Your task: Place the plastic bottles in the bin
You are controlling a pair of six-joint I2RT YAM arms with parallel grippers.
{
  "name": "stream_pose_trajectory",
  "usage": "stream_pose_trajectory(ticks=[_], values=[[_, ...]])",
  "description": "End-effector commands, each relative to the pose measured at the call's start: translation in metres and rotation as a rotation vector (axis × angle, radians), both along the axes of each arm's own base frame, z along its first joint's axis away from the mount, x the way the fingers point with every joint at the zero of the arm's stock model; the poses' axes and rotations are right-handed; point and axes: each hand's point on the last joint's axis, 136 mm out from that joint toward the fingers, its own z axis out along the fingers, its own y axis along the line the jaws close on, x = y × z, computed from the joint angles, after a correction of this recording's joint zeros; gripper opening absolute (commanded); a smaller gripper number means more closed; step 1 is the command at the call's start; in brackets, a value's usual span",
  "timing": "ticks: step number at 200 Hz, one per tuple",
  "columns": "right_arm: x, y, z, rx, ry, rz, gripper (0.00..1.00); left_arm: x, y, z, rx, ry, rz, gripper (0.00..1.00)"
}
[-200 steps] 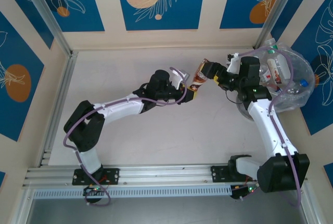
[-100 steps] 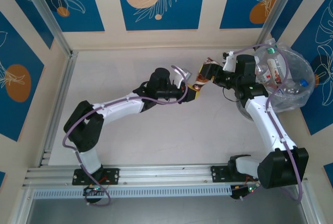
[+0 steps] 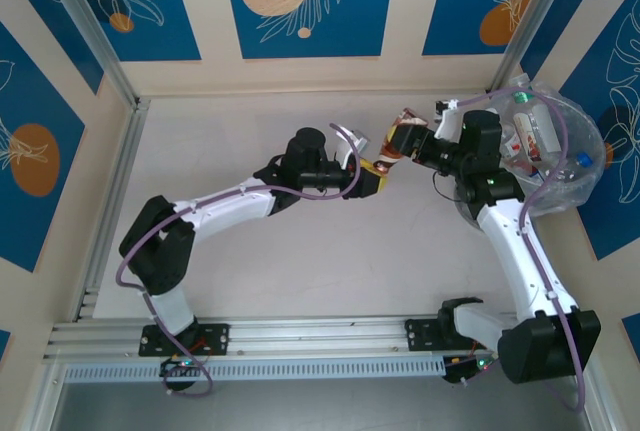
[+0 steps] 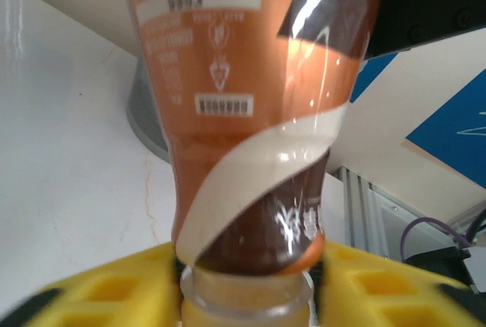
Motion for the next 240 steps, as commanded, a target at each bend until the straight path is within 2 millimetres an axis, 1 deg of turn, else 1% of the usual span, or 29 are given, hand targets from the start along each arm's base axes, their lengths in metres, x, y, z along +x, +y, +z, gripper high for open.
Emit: stream_pose_trajectory(ticks=[1,10,13,15,34,47,58,74,103,121,145,163,176,187,213,240], values=[[-0.001,-0.009,0.020,-0.003,-0.088,-0.028,0.41,-0.017,0.002,0.036,-0.074,-0.050,-0.059,0.73],[-0.002,-0.014,0.024,-0.009,-0.100,-0.048,0.41,-0.017,0.005,0.038,-0.083,-0.061,-0.048,0.93],[-0.002,-0.016,0.026,-0.012,-0.105,-0.055,0.41,-0.017,0.006,0.039,-0.087,-0.065,-0.043,0.97],[-0.003,-0.018,0.027,-0.014,-0.110,-0.062,0.41,-0.017,0.007,0.039,-0.089,-0.067,-0.039,0.99],[-0.010,-0.039,0.045,-0.087,-0.171,-0.136,0.42,-0.018,0.016,0.046,-0.116,-0.098,-0.011,1.00],[-0.018,-0.064,0.059,-0.159,-0.208,-0.237,0.42,-0.016,0.024,0.049,-0.114,-0.107,0.015,0.99],[-0.026,-0.088,0.070,-0.200,-0.231,-0.340,0.43,-0.011,0.031,0.047,-0.099,-0.115,0.057,0.99],[-0.039,-0.124,0.081,-0.238,-0.249,-0.484,0.44,0.003,0.045,0.039,-0.066,-0.118,0.155,1.00],[-0.057,-0.193,0.092,-0.288,-0.268,-0.761,0.43,0.042,0.079,0.016,-0.012,-0.054,0.392,0.99],[-0.064,-0.223,0.095,-0.238,-0.280,-0.877,0.43,0.064,0.103,0.000,0.012,0.005,0.527,1.00],[-0.063,-0.252,0.093,-0.165,-0.283,-0.960,0.43,0.085,0.140,-0.021,0.039,0.077,0.691,1.00],[-0.061,-0.273,0.087,-0.148,-0.263,-1.014,0.43,0.093,0.164,-0.032,0.044,0.106,0.763,1.00],[-0.059,-0.282,0.082,-0.137,-0.251,-1.035,0.43,0.094,0.177,-0.039,0.065,0.113,0.802,1.00],[-0.058,-0.287,0.077,-0.145,-0.240,-1.043,0.44,0.095,0.186,-0.042,0.083,0.114,0.829,1.00],[-0.051,-0.294,0.055,-0.149,-0.173,-1.040,0.48,0.098,0.204,-0.045,0.115,0.100,0.887,1.00],[-0.044,-0.296,0.036,-0.144,-0.085,-1.016,0.54,0.100,0.212,-0.043,0.120,0.095,0.916,1.00]])
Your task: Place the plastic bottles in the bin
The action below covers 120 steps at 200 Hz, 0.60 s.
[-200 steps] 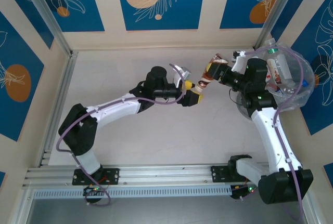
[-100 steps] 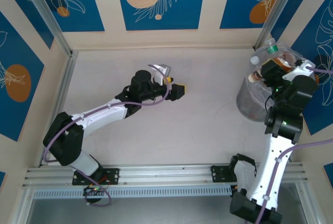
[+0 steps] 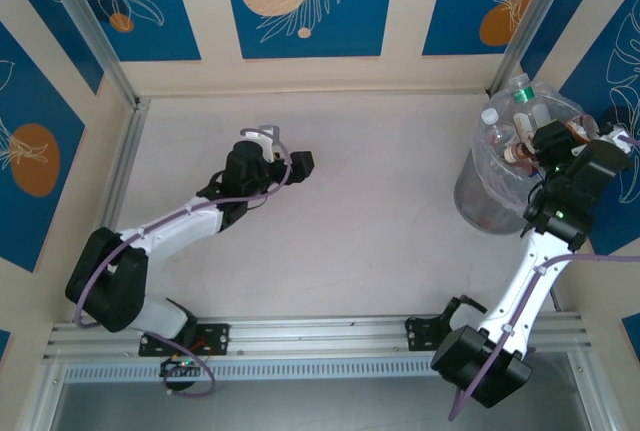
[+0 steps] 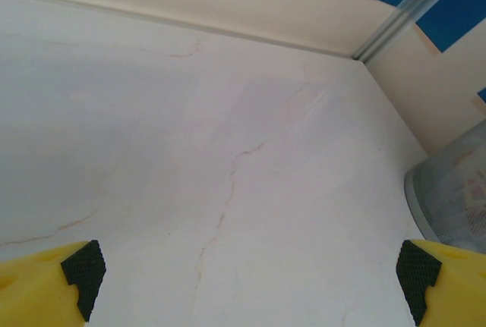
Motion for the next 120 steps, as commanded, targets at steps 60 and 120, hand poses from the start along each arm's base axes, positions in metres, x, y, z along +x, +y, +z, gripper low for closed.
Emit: stream_pose_trajectory(ticks=[60,120], values=[[-0.001,-0.014,-0.031,0.035,0.162,-0.046,0.77,0.006,0.016,0.000,0.003,0.010,0.071,1.00],[-0.015,-0.020,-0.019,-0.034,0.226,-0.136,0.92,0.006,0.016,0.001,-0.002,0.015,0.078,1.00]])
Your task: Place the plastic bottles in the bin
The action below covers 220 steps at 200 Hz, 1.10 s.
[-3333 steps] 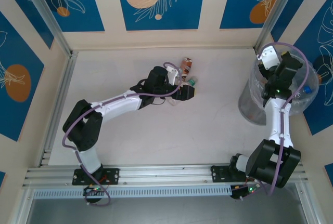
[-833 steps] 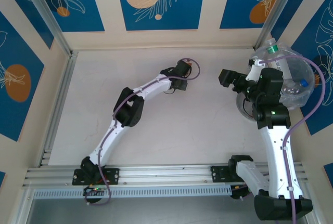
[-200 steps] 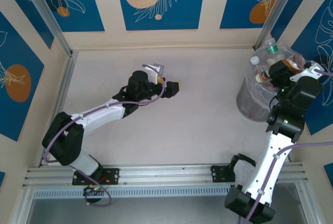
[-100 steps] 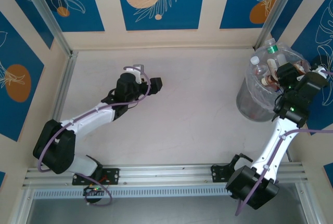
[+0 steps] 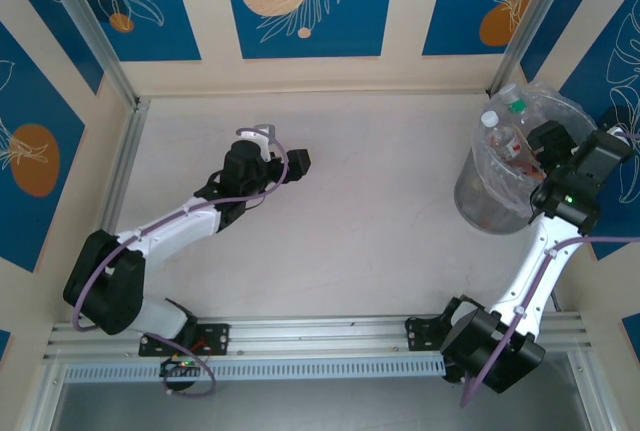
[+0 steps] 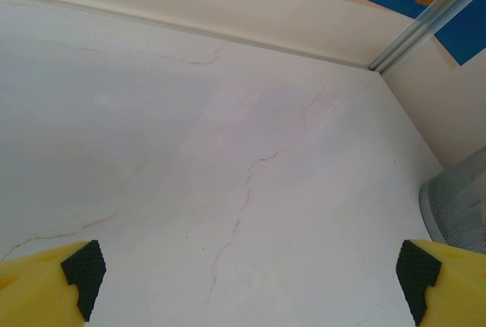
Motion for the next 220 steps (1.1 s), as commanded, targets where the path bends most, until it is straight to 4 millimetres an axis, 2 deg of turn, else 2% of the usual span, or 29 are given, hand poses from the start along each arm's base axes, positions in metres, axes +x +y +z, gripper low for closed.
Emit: stream_pose_trajectory(ticks=[1,25,47,84,120,153,170,186,206,220], values=[[-0.013,-0.004,0.015,-0.070,0.026,-0.063,0.92,0.004,0.008,0.001,-0.009,0.007,0.035,1.00],[-0.015,0.004,0.030,-0.131,0.015,-0.060,1.00,0.005,0.013,0.001,-0.007,0.006,0.062,1.00],[-0.010,0.030,0.044,-0.184,-0.008,0.024,0.99,0.009,0.031,0.001,0.011,0.004,0.141,1.00],[0.008,0.087,0.060,-0.269,-0.064,0.220,0.99,0.008,0.075,-0.002,0.095,0.014,0.285,1.00],[0.040,0.157,0.052,-0.321,-0.120,0.532,0.99,0.001,0.128,-0.001,0.231,-0.011,0.434,1.00],[0.060,0.211,0.020,-0.363,-0.148,0.766,0.99,-0.011,0.191,-0.002,0.422,-0.071,0.635,1.00],[0.065,0.237,-0.008,-0.341,-0.158,0.883,0.99,-0.016,0.225,-0.010,0.533,-0.034,0.714,1.00],[0.067,0.258,-0.045,-0.365,-0.116,0.987,0.99,-0.019,0.249,-0.021,0.589,-0.006,0.755,1.00],[0.070,0.267,-0.091,-0.389,-0.040,1.047,0.99,-0.023,0.273,-0.036,0.653,0.016,0.806,1.00],[0.070,0.267,-0.118,-0.388,-0.007,1.061,0.99,-0.020,0.281,-0.047,0.696,0.029,0.812,1.00]])
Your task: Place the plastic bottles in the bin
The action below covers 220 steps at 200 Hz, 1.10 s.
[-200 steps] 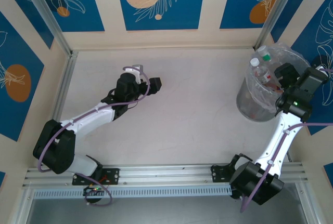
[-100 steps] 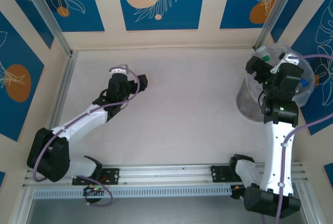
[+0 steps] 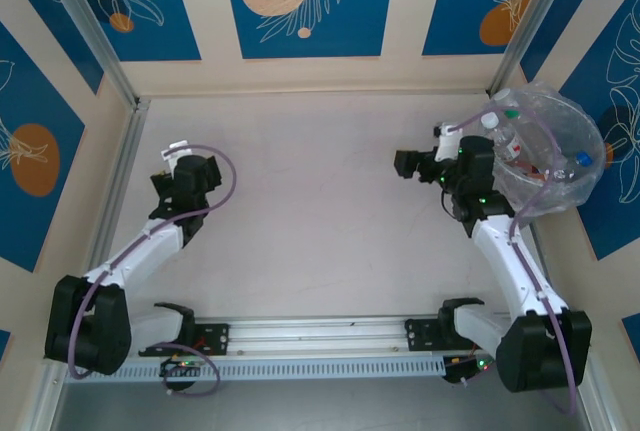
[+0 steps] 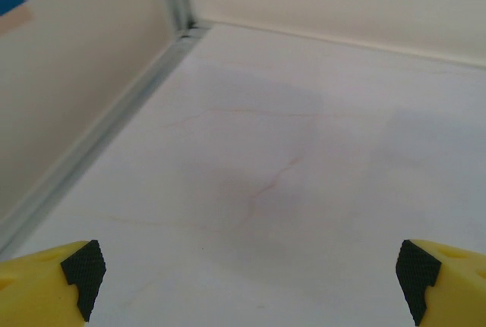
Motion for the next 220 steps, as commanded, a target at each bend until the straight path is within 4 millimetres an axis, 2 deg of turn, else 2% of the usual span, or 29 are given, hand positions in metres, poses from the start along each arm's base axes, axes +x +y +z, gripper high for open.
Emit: stream_pose_trajectory(ticks=[1,18,43,69,76,88,99,114,121,129,137,182,203,220], values=[[0.004,0.011,-0.017,-0.052,-0.060,0.085,0.99,-0.002,0.025,-0.014,0.119,0.046,0.057,1.00],[0.005,0.014,-0.041,-0.047,-0.061,0.106,0.99,0.009,0.024,-0.035,0.094,0.069,-0.003,0.99],[0.009,0.015,-0.073,-0.048,-0.034,0.120,0.99,0.032,0.004,-0.059,0.088,0.101,-0.152,0.99],[0.018,0.011,-0.088,-0.064,-0.017,0.092,0.99,0.047,-0.010,-0.073,0.099,0.110,-0.249,0.99],[0.020,0.010,-0.090,-0.067,-0.027,0.084,0.99,0.048,-0.016,-0.082,0.084,0.121,-0.291,0.99],[0.024,0.007,-0.092,-0.070,-0.042,0.066,0.99,0.048,-0.027,-0.081,0.077,0.103,-0.359,0.99],[0.026,0.005,-0.096,-0.082,-0.034,0.057,0.99,0.039,-0.035,-0.078,0.075,0.032,-0.417,0.99],[0.027,0.001,-0.100,-0.102,-0.054,0.044,0.99,0.023,-0.031,-0.083,0.077,-0.074,-0.397,0.99],[0.028,-0.001,-0.102,-0.111,-0.071,0.034,0.99,0.021,-0.023,-0.076,0.086,-0.140,-0.355,0.99],[0.028,-0.004,-0.103,-0.118,-0.090,0.022,0.99,0.019,-0.018,-0.081,0.072,-0.083,-0.321,0.99],[0.028,-0.006,-0.104,-0.123,-0.108,0.013,0.99,0.026,-0.013,-0.084,0.071,-0.050,-0.290,0.99],[0.030,-0.029,-0.112,-0.106,-0.180,-0.096,0.99,0.026,-0.013,-0.082,0.071,-0.052,-0.287,0.99],[0.030,-0.029,-0.122,-0.091,-0.218,-0.090,0.99,0.026,-0.012,-0.082,0.073,-0.056,-0.287,0.99],[0.037,-0.030,-0.129,-0.083,-0.125,-0.073,0.99,0.026,-0.013,-0.082,0.073,-0.056,-0.293,0.99]])
